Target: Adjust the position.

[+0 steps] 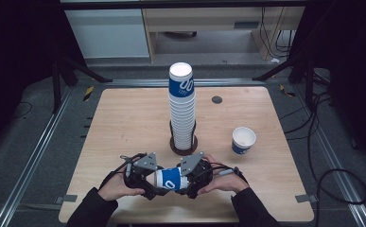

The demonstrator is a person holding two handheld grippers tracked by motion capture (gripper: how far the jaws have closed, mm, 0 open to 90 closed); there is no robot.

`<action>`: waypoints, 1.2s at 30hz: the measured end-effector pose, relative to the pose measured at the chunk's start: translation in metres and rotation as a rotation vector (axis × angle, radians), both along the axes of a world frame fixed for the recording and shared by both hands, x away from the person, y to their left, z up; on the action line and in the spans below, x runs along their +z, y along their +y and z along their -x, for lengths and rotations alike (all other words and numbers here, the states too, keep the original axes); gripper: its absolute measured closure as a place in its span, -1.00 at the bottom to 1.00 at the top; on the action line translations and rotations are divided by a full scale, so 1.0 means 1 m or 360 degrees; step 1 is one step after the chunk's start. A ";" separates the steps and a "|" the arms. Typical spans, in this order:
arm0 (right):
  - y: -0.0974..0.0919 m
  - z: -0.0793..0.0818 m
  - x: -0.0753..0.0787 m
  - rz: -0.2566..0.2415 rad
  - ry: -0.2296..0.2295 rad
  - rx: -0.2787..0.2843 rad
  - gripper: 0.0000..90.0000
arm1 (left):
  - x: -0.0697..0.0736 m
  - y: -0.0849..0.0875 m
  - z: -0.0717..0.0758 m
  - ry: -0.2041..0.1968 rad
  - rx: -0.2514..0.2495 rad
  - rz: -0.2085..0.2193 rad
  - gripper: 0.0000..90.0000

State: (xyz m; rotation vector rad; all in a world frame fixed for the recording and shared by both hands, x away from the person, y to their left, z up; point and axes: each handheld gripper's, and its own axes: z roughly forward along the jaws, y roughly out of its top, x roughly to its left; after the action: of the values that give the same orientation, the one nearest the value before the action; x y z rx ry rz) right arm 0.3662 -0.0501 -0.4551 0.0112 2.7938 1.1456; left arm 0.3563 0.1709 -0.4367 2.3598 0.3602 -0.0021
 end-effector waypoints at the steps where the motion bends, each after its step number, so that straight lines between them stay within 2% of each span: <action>1: 0.001 0.000 0.000 0.0002 -0.0001 0.0005 -0.65 | 0.000 0.000 0.000 0.0011 -0.0008 0.0003 -0.53; 3: 0.001 0.000 0.001 0.0006 -0.0011 0.0018 -0.65 | 0.000 0.000 0.000 0.0021 -0.0020 0.0007 -0.44; 9: 0.001 0.000 0.000 0.0011 -0.0018 0.0023 -0.68 | 0.000 0.000 -0.001 0.0030 -0.0024 -0.0004 -0.42; 13: 0.000 0.000 0.002 -0.0020 -0.0005 -0.0001 -0.74 | 0.001 0.003 -0.001 0.0028 -0.0015 0.0027 -0.42; 18: -0.009 -0.005 0.011 -0.0151 0.0023 -0.0047 -0.82 | 0.006 0.012 -0.004 0.0005 0.0023 0.0091 -0.42; 25: -0.035 -0.012 0.029 -0.0440 0.0069 -0.0162 -0.82 | 0.013 0.028 -0.010 -0.0030 0.0117 0.0274 -0.42; 28: -0.043 -0.014 0.033 -0.0546 0.0109 -0.0177 -0.82 | 0.016 0.034 -0.011 -0.0036 0.0135 0.0368 -0.42; 33: -0.046 -0.016 0.032 -0.0624 0.0151 -0.0182 -0.83 | 0.020 0.037 -0.010 -0.0039 0.0107 0.0472 -0.42; 36: -0.044 -0.016 0.031 -0.0646 0.0171 -0.0165 -0.82 | 0.020 0.035 -0.009 -0.0034 0.0076 0.0486 -0.42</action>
State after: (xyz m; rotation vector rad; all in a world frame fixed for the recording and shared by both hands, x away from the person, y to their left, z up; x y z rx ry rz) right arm 0.3824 -0.0942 -0.4238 0.2581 2.5563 1.7046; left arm 0.3650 0.2058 -0.4166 2.0476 0.3773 -0.0088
